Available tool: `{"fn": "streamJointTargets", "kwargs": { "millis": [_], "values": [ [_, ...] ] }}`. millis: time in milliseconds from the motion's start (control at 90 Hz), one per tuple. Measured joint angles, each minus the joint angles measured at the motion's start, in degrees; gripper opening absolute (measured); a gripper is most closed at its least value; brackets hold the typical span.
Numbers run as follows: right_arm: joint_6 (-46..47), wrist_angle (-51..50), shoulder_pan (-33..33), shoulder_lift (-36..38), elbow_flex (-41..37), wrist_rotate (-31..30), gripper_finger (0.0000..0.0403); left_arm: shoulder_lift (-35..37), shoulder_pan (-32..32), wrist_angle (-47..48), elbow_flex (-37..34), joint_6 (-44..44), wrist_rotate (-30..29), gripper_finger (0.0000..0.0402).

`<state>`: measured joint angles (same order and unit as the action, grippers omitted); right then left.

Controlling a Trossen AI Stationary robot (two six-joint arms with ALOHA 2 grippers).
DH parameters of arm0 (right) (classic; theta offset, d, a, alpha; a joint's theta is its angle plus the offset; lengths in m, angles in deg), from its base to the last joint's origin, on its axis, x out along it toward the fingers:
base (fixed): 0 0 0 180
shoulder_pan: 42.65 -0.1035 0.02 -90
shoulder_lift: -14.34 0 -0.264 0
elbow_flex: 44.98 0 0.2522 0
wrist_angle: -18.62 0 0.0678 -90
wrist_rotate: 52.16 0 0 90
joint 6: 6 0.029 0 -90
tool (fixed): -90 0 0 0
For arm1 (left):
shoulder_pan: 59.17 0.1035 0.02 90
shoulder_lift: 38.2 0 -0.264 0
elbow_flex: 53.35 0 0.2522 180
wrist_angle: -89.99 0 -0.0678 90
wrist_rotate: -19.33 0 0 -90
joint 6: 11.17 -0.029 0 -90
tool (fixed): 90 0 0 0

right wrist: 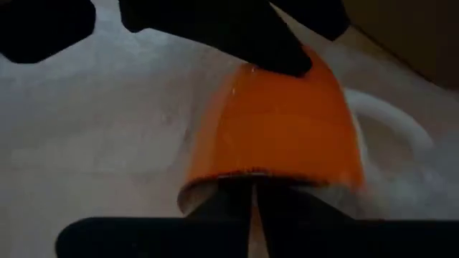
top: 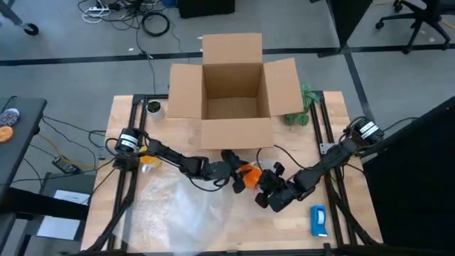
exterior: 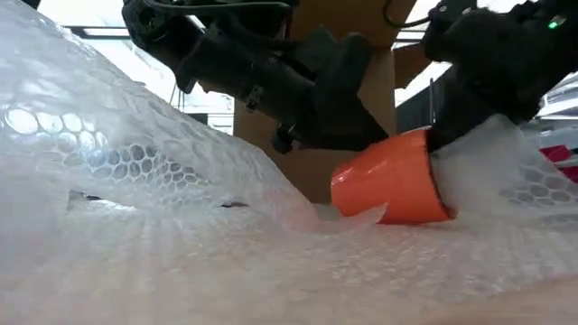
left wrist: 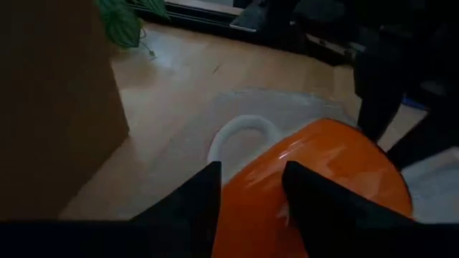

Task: Wrap mug
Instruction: Wrap the orange mug with the bubble wrap

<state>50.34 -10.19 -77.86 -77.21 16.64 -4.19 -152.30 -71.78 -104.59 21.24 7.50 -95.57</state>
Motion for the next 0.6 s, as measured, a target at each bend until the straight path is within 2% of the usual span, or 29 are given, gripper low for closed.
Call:
{"fn": "streamJointTargets", "kwargs": {
  "millis": [344, 500, 600],
  "values": [
    [6.63, -10.25, -4.51, 7.37, 0.04, 2.27, 0.0, -0.02, -0.37, -0.03, -0.07, 0.04, -0.79, 0.0142],
    [9.65, -11.28, -4.43, 4.82, 0.07, 2.82, 0.0, -0.03, -0.37, -0.07, -0.09, 0.06, -0.95, 0.0142],
    [9.57, -7.15, -3.96, 0.6, 0.07, 1.43, 0.0, -0.07, -0.37, -0.6, -0.13, 0.05, -0.96, 0.0142]
  ]
}}
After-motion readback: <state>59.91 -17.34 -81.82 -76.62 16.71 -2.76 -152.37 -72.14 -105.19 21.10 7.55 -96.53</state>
